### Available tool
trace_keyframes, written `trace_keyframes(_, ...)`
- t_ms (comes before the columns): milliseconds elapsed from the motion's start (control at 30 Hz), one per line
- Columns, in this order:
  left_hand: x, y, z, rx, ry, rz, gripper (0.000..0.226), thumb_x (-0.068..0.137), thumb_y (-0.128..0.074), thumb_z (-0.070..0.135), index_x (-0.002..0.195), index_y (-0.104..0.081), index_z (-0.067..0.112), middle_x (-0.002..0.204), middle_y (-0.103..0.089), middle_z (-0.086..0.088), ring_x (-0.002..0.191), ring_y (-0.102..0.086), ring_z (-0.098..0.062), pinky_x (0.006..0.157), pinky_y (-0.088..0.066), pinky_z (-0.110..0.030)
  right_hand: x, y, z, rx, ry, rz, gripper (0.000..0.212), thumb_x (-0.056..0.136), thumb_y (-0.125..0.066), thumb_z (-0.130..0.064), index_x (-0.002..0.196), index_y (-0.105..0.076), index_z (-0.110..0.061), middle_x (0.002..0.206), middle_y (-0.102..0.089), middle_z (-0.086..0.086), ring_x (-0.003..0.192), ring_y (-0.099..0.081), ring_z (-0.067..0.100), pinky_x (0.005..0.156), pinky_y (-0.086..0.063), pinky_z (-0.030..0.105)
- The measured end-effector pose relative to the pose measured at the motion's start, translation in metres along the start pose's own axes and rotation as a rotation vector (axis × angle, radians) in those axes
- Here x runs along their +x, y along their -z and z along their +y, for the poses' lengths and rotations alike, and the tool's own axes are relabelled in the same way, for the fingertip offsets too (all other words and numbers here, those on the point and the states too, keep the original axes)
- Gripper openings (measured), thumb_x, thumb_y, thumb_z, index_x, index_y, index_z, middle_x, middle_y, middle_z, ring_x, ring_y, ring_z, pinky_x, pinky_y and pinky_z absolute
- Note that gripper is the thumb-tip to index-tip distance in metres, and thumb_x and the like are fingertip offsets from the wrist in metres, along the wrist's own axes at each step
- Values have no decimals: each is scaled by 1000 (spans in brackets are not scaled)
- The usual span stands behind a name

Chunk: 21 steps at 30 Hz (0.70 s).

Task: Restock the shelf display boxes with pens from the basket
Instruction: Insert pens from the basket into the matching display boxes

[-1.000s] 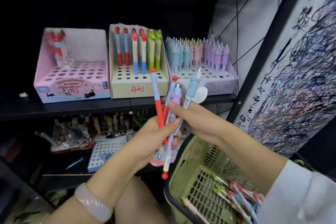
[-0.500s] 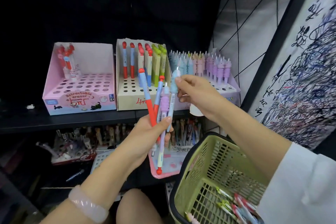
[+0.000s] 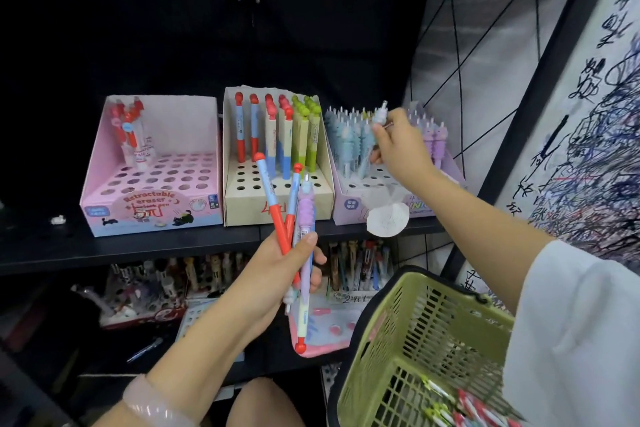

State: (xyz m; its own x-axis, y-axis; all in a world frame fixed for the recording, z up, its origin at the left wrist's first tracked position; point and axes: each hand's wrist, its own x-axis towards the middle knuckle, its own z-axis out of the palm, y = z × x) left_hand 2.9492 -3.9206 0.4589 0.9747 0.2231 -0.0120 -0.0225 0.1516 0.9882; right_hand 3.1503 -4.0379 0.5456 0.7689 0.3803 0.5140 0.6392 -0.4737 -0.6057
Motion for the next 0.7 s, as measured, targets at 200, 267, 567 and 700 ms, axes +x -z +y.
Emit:
trace_keyframes(200, 3, -3, 1, -63, -21, 8, 18, 93, -50, 25, 96, -51, 7, 71, -60, -4, 47, -52, -11, 38, -40, -15, 20, 1, -1, -6, -68, -127, 22, 100, -41, -22, 111, -43, -3, 71, -57, 2, 55, -59, 10, 57, -55, 32)
trace_keyframes(267, 4, -4, 0, -67, -28, 2, 19, 92, -52, 27, 96, -52, 8, 69, -61, -2, 49, -53, -11, 42, -43, -16, 22, 1, -2, -66, -86, -228, 25, 100, -40, -20, 116, -43, -2, 69, -58, 3, 52, -59, 6, 49, -52, 21)
trace_keyframes(567, 0, 3, -1, 49, -33, 31, 25, 89, -54, 39, 90, -58, 14, 72, -63, -6, 55, -55, -15, 49, -32, -29, -22, -7, -21, -91, -8, 29, 20, 95, -51, -30, 101, -57, -12, 70, -52, -6, 64, -49, 9, 58, -40, 26)
trace_keyframes(700, -1, -2, 2, 9, -53, 13, 23, 91, -53, 30, 98, -55, 9, 71, -62, -5, 52, -55, -12, 44, -41, -19, -58, -14, -65, 275, -163, -514, 32, 88, -52, -51, 75, -63, -24, 71, -61, -14, 64, -54, 1, 57, -43, 17)
